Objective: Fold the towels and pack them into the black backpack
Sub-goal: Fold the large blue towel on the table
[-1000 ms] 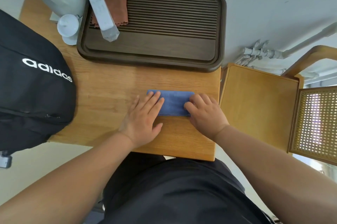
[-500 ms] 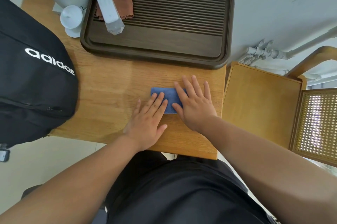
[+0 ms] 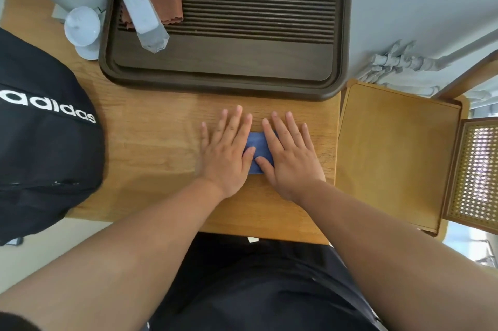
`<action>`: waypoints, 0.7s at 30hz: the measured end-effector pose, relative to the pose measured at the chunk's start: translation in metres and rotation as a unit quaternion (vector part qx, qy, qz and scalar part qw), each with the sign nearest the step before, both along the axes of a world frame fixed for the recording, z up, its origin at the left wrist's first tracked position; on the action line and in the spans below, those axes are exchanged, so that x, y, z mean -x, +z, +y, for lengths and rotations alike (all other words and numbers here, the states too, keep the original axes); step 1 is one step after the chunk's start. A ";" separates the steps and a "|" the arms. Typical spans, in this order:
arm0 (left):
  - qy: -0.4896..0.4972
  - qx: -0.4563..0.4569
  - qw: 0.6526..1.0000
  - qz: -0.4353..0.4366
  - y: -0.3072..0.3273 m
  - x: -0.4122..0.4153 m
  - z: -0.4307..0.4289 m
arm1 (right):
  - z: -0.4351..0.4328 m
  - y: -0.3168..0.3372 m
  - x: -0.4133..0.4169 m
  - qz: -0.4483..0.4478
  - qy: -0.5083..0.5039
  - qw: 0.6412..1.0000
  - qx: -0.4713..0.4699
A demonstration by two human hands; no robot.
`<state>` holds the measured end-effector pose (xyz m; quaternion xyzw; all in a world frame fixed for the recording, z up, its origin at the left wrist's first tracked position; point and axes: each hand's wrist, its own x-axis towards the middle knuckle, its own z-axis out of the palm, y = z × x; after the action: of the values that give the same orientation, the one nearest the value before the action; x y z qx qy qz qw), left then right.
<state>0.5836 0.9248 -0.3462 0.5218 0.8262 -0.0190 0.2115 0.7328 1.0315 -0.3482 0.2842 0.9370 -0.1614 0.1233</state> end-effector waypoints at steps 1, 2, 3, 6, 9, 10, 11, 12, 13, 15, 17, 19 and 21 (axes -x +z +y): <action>-0.005 0.000 1.000 0.001 -0.003 0.001 -0.001 | 0.000 -0.001 0.000 0.002 0.000 1.000 0.001; -0.008 -0.001 1.000 0.000 -0.005 0.001 -0.001 | 0.000 -0.002 -0.001 0.003 0.000 1.000 0.003; -0.011 -0.004 1.000 -0.004 -0.006 0.002 -0.001 | 0.000 -0.002 -0.001 0.003 0.000 1.000 0.004; -0.014 -0.009 1.000 -0.018 -0.006 0.004 0.001 | 0.001 -0.002 0.000 0.006 0.001 1.000 0.008; -0.019 0.007 1.000 -0.016 -0.001 0.004 0.002 | 0.001 0.000 0.002 0.007 0.002 1.000 0.003; -0.018 0.016 1.000 -0.011 0.002 0.003 0.003 | 0.000 0.003 0.003 0.005 0.000 1.000 0.004; -0.015 0.025 1.000 -0.007 0.005 0.002 0.003 | -0.001 0.006 0.003 0.003 -0.002 1.000 0.007; -0.012 0.028 1.000 -0.003 0.009 0.000 0.003 | -0.001 0.010 0.003 0.001 -0.003 1.000 0.011; -0.010 0.024 1.000 0.004 0.013 -0.001 0.002 | -0.002 0.014 0.003 -0.003 -0.002 1.000 0.015; -0.007 0.004 1.000 0.024 0.021 -0.004 0.001 | -0.003 0.025 0.004 -0.024 0.005 1.000 0.019; 0.001 0.004 0.999 0.033 0.031 -0.008 0.001 | -0.003 0.036 0.002 -0.039 0.015 0.999 0.016; -0.006 0.030 0.999 0.040 0.043 -0.012 0.001 | -0.001 0.049 0.000 -0.042 0.025 0.999 0.023; -0.004 0.021 0.999 0.029 0.056 -0.018 -0.001 | 0.004 0.065 -0.004 -0.046 0.023 0.998 0.038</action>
<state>0.6017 0.9243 -0.2906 0.5195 0.8295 -0.0525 0.1983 0.7363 1.0358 -0.2834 0.2649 0.9298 -0.1804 0.1808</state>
